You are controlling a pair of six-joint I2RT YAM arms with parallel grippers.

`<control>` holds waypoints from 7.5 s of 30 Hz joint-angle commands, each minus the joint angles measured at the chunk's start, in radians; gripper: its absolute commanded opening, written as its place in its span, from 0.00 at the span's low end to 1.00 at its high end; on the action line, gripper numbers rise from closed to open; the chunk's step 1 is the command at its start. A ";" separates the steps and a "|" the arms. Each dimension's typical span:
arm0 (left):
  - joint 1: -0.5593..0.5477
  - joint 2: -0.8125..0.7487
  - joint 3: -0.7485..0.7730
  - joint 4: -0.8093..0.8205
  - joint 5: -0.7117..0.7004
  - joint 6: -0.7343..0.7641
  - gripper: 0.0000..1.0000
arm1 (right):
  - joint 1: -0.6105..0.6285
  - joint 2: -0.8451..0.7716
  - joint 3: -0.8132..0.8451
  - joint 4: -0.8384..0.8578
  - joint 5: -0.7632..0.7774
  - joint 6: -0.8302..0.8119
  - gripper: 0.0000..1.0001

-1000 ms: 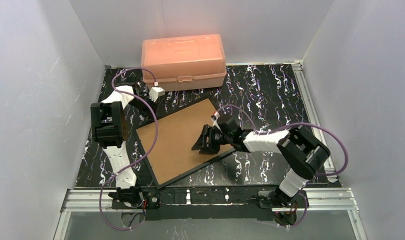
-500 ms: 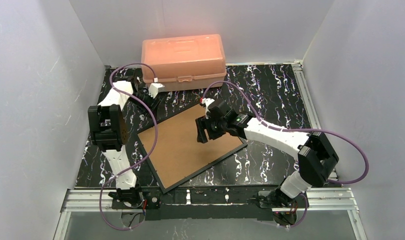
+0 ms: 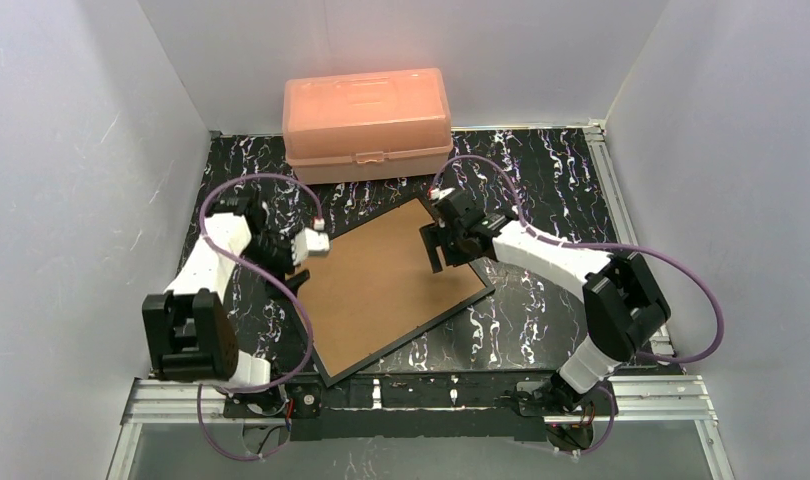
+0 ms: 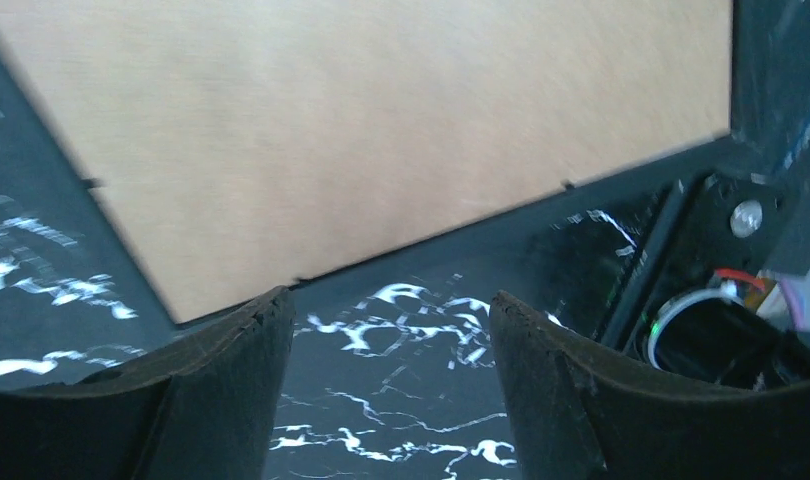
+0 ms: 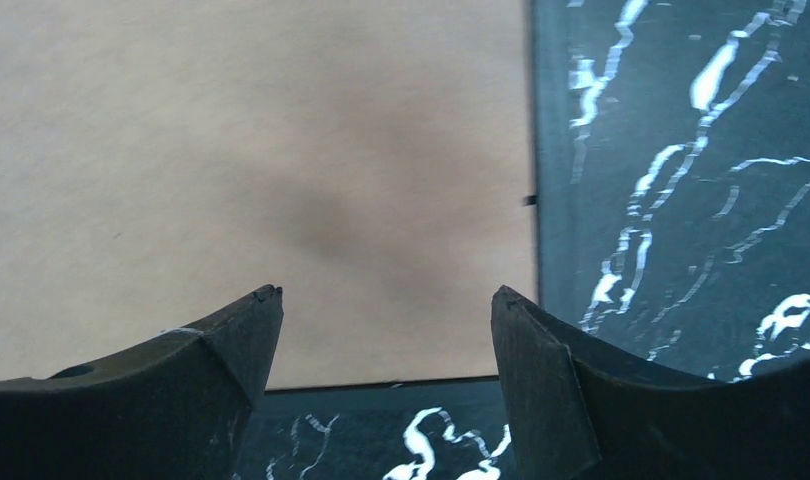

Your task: Put the photo into the frame

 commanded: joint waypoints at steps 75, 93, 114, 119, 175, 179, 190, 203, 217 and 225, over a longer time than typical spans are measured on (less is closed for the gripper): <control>-0.134 0.014 -0.072 0.405 -0.150 -0.569 0.53 | 0.172 -0.457 -0.383 0.267 -0.042 -0.337 0.88; 0.175 0.215 0.017 0.340 -0.164 -0.710 0.42 | 0.511 0.064 -0.051 0.217 -0.184 -0.749 0.75; 0.438 0.014 -0.043 0.200 0.496 -0.050 0.69 | 0.476 0.264 0.008 0.335 -0.229 -0.830 0.52; 0.440 -0.103 -0.112 0.340 0.473 -0.011 0.70 | 0.442 0.300 0.050 0.329 -0.271 -0.818 0.37; 0.417 -0.709 -0.971 0.593 0.397 1.216 0.98 | 0.278 0.448 0.333 0.346 -0.589 -0.565 0.42; 0.416 -0.708 -1.002 0.605 0.401 1.256 0.98 | 0.290 0.459 0.350 0.313 -0.566 -0.596 0.45; 0.413 -0.714 -1.011 0.616 0.401 1.263 0.98 | 0.355 0.496 0.352 0.271 -0.436 -0.659 0.52; 0.409 -0.716 -1.020 0.607 0.395 1.291 0.97 | 0.387 0.529 0.365 0.276 -0.316 -0.686 0.59; 0.407 -0.719 -1.032 0.627 0.400 1.281 0.97 | 0.435 0.554 0.304 0.320 -0.180 -0.722 0.37; 0.406 -0.717 -1.038 0.643 0.410 1.301 0.97 | 0.452 0.552 0.296 0.357 -0.114 -0.723 0.11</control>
